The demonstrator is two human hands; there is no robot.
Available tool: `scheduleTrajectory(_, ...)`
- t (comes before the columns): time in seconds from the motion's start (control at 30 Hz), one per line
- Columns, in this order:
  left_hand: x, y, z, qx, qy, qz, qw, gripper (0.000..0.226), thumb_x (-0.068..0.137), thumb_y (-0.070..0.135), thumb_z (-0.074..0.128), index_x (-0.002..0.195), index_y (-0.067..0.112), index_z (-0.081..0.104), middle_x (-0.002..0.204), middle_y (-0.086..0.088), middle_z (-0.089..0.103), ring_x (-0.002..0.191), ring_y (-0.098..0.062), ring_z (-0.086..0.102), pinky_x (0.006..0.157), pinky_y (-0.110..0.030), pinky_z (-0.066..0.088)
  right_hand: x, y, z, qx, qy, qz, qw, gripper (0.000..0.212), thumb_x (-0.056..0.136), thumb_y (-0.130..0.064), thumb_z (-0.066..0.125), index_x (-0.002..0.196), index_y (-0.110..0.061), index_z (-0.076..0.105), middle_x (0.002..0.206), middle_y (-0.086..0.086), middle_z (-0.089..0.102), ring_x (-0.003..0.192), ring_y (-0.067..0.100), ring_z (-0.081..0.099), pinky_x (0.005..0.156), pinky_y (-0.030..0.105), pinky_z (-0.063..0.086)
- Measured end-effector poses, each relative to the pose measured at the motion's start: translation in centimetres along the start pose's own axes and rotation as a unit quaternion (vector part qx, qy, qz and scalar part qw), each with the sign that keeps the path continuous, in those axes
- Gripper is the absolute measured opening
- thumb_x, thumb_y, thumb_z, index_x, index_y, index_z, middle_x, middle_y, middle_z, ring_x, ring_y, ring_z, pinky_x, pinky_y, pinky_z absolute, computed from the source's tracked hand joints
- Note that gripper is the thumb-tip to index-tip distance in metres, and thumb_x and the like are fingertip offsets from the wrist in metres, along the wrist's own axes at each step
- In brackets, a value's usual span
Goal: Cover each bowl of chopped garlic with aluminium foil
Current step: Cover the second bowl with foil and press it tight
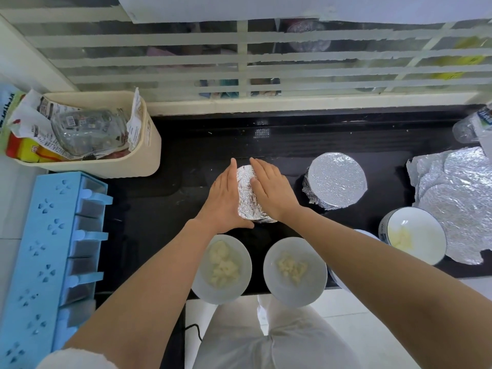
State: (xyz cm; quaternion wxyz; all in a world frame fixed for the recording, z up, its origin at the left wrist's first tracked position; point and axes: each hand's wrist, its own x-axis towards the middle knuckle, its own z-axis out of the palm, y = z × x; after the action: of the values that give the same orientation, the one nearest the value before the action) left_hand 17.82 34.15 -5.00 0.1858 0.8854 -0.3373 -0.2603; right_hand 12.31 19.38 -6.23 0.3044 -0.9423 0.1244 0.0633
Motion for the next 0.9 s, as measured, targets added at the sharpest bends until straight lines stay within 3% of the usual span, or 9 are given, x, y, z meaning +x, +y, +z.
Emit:
scheduleTrajectory(0.07, -0.2, -0.4, -0.1, 0.02, 0.003, -0.006, 1.0, 0.153, 0.059, 0.049, 0.09, 0.149, 0.009, -0.027, 0.163, -0.009, -0.008, 0.151, -0.027, 0.0, 0.121, -0.037, 0.004, 0.0, 0.0, -0.1, 0.004, -0.002, -0.001, 1.0, 0.05, 0.104, -0.029, 0.028, 0.153, -0.015, 0.022, 0.157, 0.002, 0.027, 0.144, 0.018, 0.022, 0.115, 0.041, 0.025)
scheduleTrajectory(0.17, -0.9, -1.9, -0.8, 0.021, -0.046, -0.028, 0.998, 0.147, 0.066, 0.049, 0.086, 0.149, 0.012, -0.031, 0.162, -0.005, -0.021, 0.151, -0.025, -0.012, 0.121, -0.039, -0.002, 0.2, -0.2, -0.3, 0.011, -0.017, 0.006, 1.0, 0.051, 0.104, -0.031, 0.026, 0.153, -0.017, 0.019, 0.158, 0.001, 0.024, 0.144, 0.017, 0.019, 0.115, 0.041, 0.022)
scheduleTrajectory(0.27, -1.7, -3.2, -2.1, -0.012, -0.109, -0.052, 0.993, 0.126, 0.08, 0.04, 0.074, 0.151, 0.013, -0.027, 0.161, -0.002, -0.024, 0.15, -0.022, -0.018, 0.123, -0.042, -0.003, 0.3, -0.3, -0.5, 0.016, -0.028, 0.014, 0.999, 0.051, 0.104, -0.031, 0.025, 0.153, -0.017, 0.018, 0.158, 0.001, 0.023, 0.144, 0.017, 0.018, 0.115, 0.041, 0.021)
scheduleTrajectory(0.37, -1.4, -2.1, -3.0, -0.138, -0.02, -0.096, 0.985, 0.086, 0.096, 0.023, 0.055, 0.156, 0.011, -0.005, 0.164, -0.001, -0.013, 0.151, -0.02, -0.012, 0.122, -0.04, 0.001, 0.2, -0.4, -0.5, 0.018, -0.033, 0.017, 0.999, 0.051, 0.104, -0.031, 0.024, 0.153, -0.018, 0.017, 0.158, 0.001, 0.022, 0.144, 0.017, 0.017, 0.114, 0.041, 0.02)
scheduleTrajectory(0.47, -0.2, 0.9, -2.5, -0.273, 0.097, -0.142, 0.947, 0.056, 0.104, 0.025, 0.038, 0.155, 0.012, 0.019, 0.164, -0.002, 0.006, 0.151, -0.018, 0.002, 0.121, -0.038, 0.008, 0.2, -0.4, -0.5, 0.02, -0.033, 0.016, 0.999, 0.052, 0.105, -0.031, 0.024, 0.154, -0.017, 0.017, 0.158, 0.001, 0.021, 0.145, 0.018, 0.016, 0.114, 0.04, 0.02)
scheduleTrajectory(0.63, 1.3, 4.3, 0.6, -0.299, 0.153, -0.212, 0.918, 0.056, 0.105, 0.034, 0.031, 0.155, 0.008, 0.022, 0.16, -0.012, 0.025, 0.148, -0.025, 0.021, 0.119, -0.04, 0.018, 0.1, -0.3, -0.3, 0.027, -0.034, 0.021, 0.999, 0.051, 0.105, -0.032, 0.023, 0.153, -0.017, 0.018, 0.158, 0.001, 0.023, 0.145, 0.018, 0.018, 0.115, 0.041, 0.021)
scheduleTrajectory(0.9, 2.4, 3.4, 2.5, -0.284, 0.26, -0.226, 0.895, 0.036, 0.104, 0.022, 0.034, 0.131, 0.009, 0.055, 0.129, -0.008, 0.058, 0.119, -0.023, 0.052, 0.103, -0.038, 0.041, 0.4, -0.4, -0.4, 0.046, -0.026, 0.035, 0.998, 0.047, 0.104, -0.027, 0.027, 0.15, -0.017, 0.026, 0.149, 0.002, 0.035, 0.134, 0.02, 0.031, 0.108, 0.04, 0.029)
